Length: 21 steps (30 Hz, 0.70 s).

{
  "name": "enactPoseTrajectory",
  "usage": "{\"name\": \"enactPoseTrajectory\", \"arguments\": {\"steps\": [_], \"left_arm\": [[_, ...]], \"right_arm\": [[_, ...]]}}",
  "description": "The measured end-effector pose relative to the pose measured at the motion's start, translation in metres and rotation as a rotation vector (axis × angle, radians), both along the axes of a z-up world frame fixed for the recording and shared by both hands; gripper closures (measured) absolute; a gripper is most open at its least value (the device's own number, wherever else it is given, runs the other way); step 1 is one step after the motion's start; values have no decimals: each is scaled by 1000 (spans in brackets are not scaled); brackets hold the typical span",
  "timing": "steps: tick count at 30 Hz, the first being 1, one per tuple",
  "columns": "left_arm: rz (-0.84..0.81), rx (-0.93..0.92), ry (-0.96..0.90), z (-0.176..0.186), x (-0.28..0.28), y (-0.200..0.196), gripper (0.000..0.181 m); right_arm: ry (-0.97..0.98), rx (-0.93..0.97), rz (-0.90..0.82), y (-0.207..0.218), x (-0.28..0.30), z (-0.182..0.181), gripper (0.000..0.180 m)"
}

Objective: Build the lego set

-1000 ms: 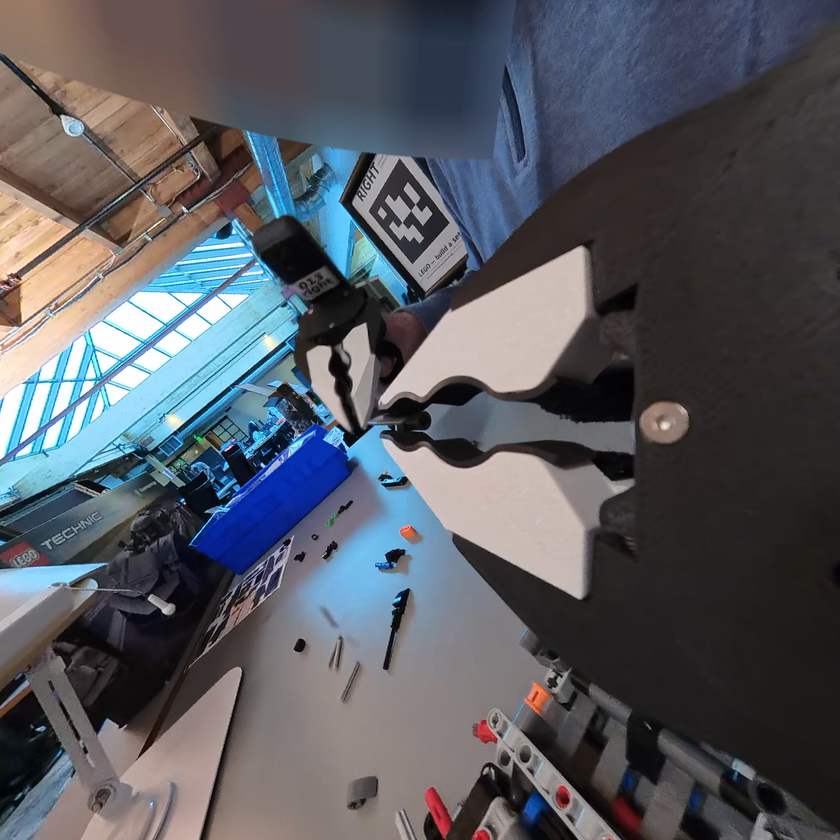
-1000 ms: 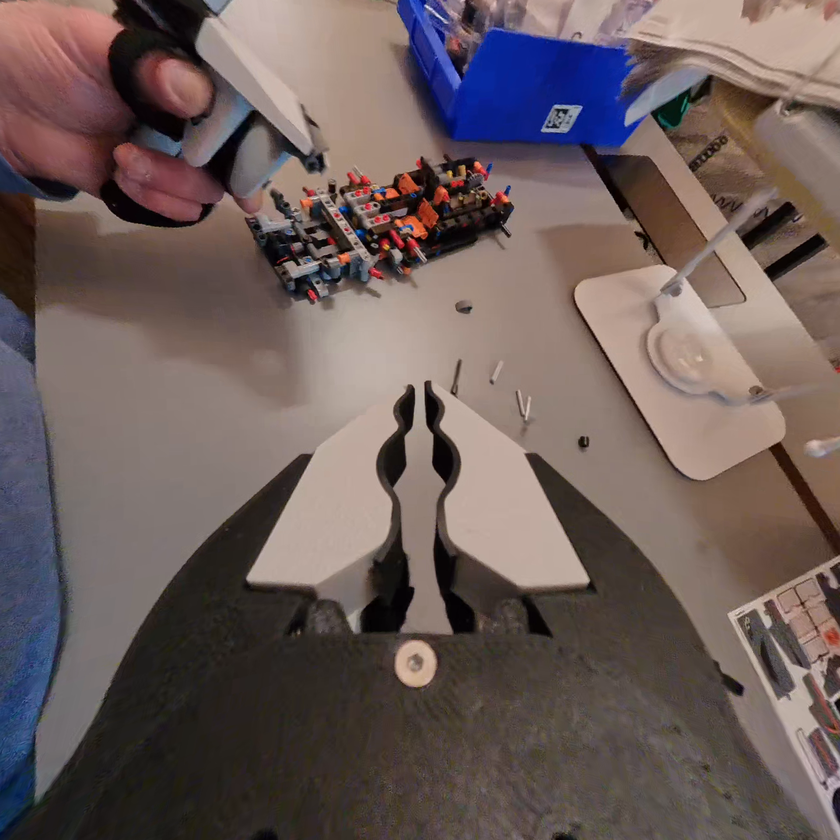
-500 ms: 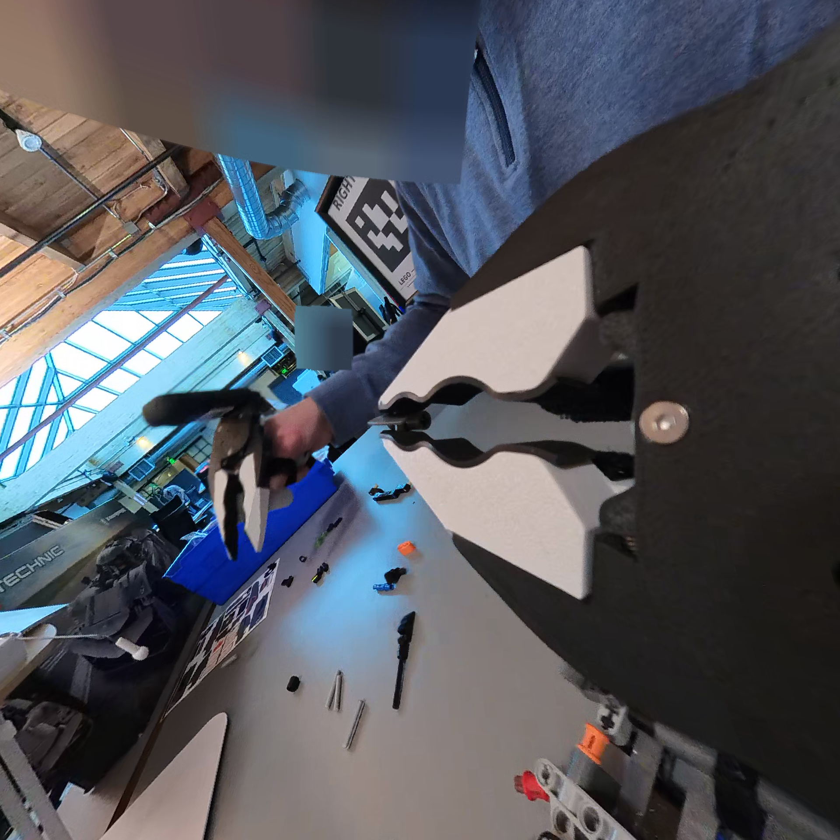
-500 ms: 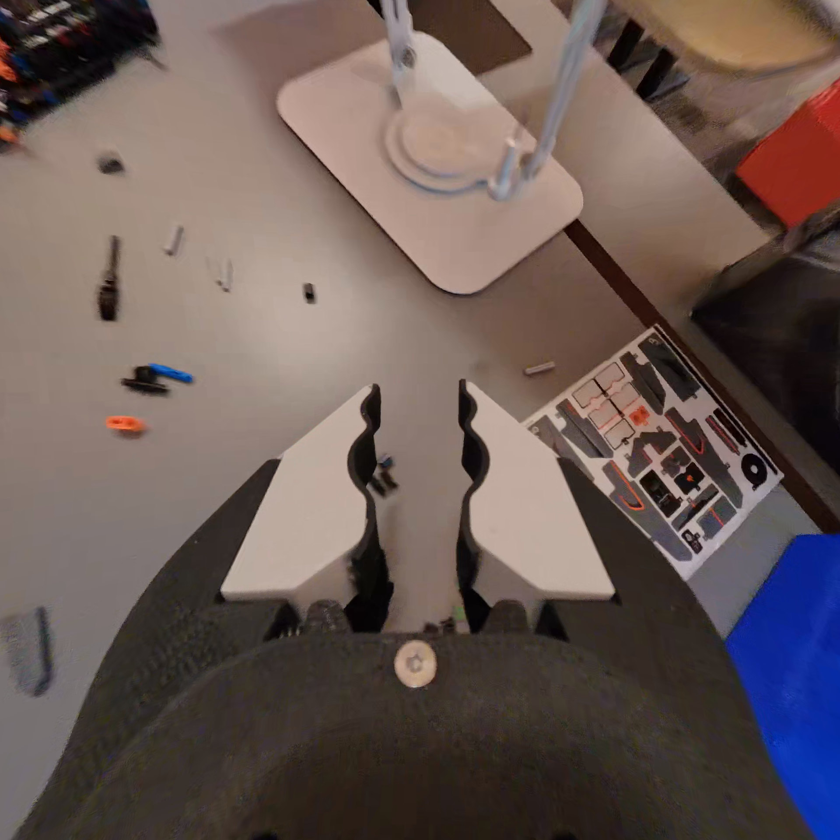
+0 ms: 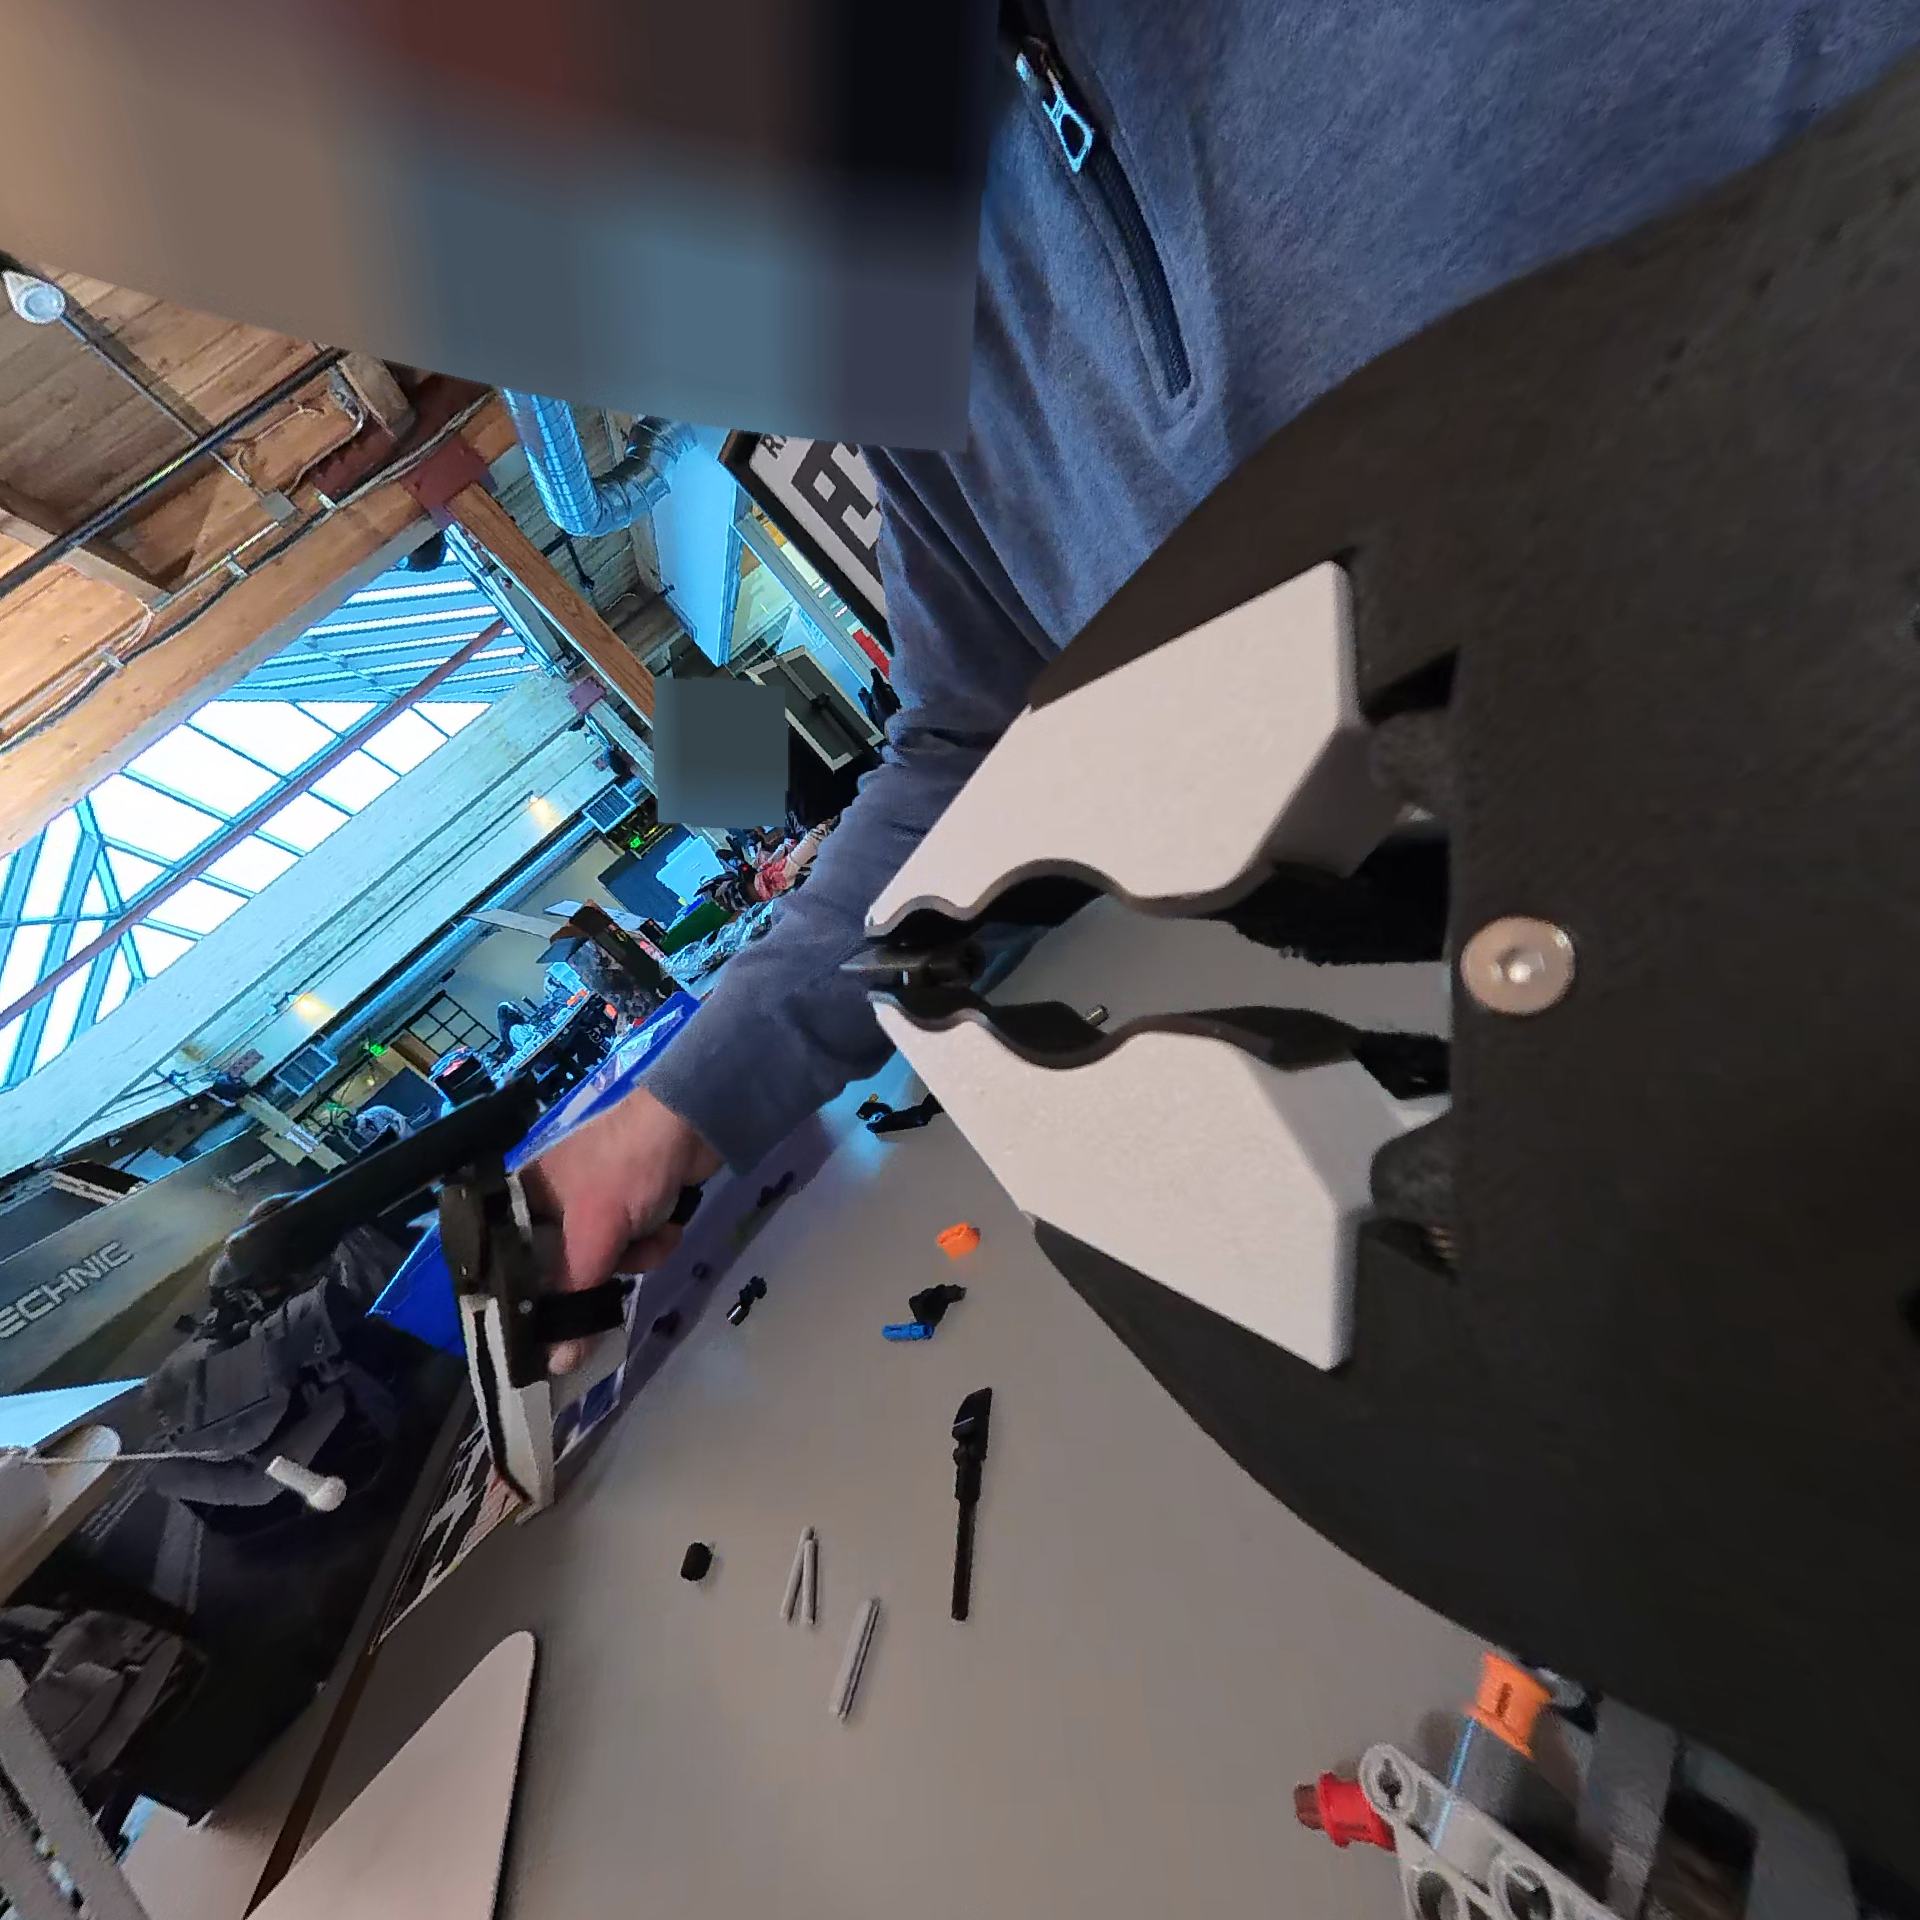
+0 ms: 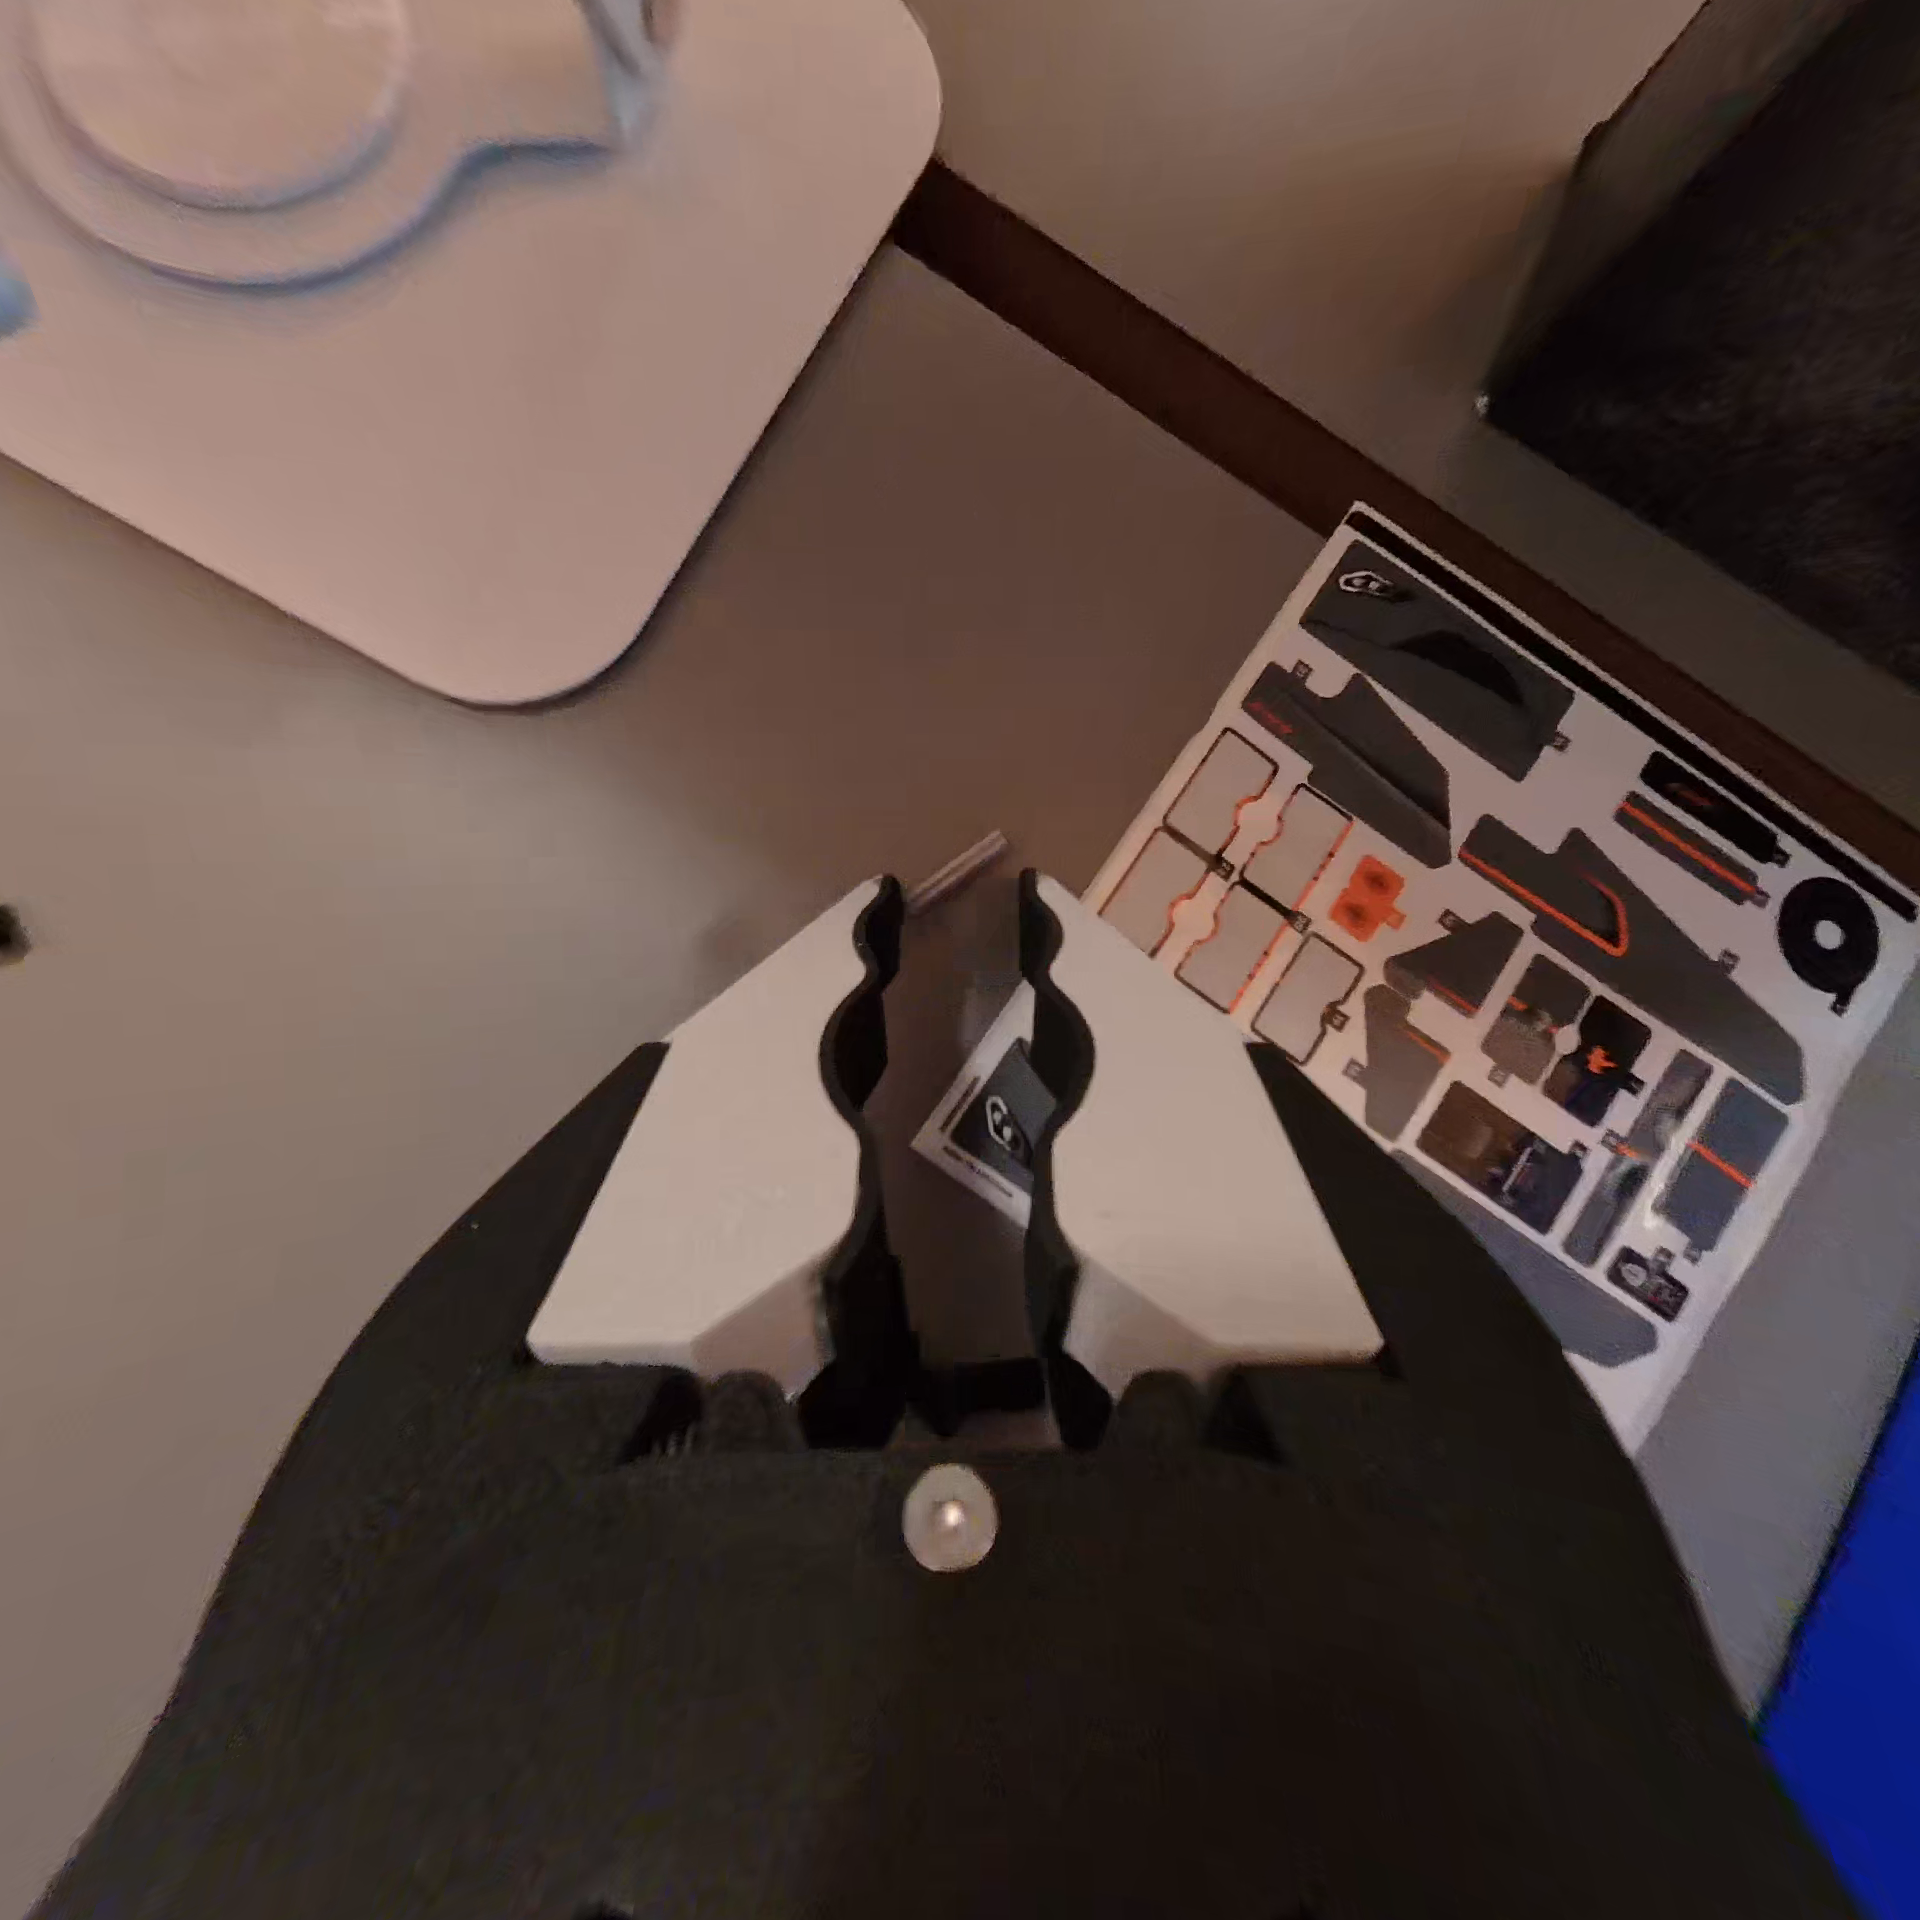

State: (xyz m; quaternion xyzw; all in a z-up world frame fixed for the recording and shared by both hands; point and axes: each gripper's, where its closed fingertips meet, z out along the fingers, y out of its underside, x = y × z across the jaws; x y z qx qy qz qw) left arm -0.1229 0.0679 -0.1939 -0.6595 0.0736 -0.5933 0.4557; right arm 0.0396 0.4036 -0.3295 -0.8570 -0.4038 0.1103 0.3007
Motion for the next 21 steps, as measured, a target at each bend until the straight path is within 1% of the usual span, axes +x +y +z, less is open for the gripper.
{"name": "enactPoseTrajectory", "arguments": {"steps": [2,6,9,12,15,17,19,21], "left_arm": [[-2,6,1,0,-1,1,176],[-1,11,-9,0,-4,0,176],[1,12,-6,-1,-6,-2,176],[5,10,1,-3,-8,-4,176],[9,9,6,-4,-7,-4,176],[9,10,1,-4,-4,-4,176],[-6,6,-30,-2,1,-4,176],[-20,-1,-54,-1,7,-3,176]], "right_arm": [[32,-21,-15,4,-2,-1,159],[70,-39,-10,7,-6,-1,178],[114,-72,20,3,-8,-1,178],[144,-84,109,-18,-14,3,178],[224,-65,251,-64,-30,32,179],[296,-19,375,-111,-46,64,179],[346,22,525,-172,-64,93,179],[340,74,652,-228,-79,110,179]]}}
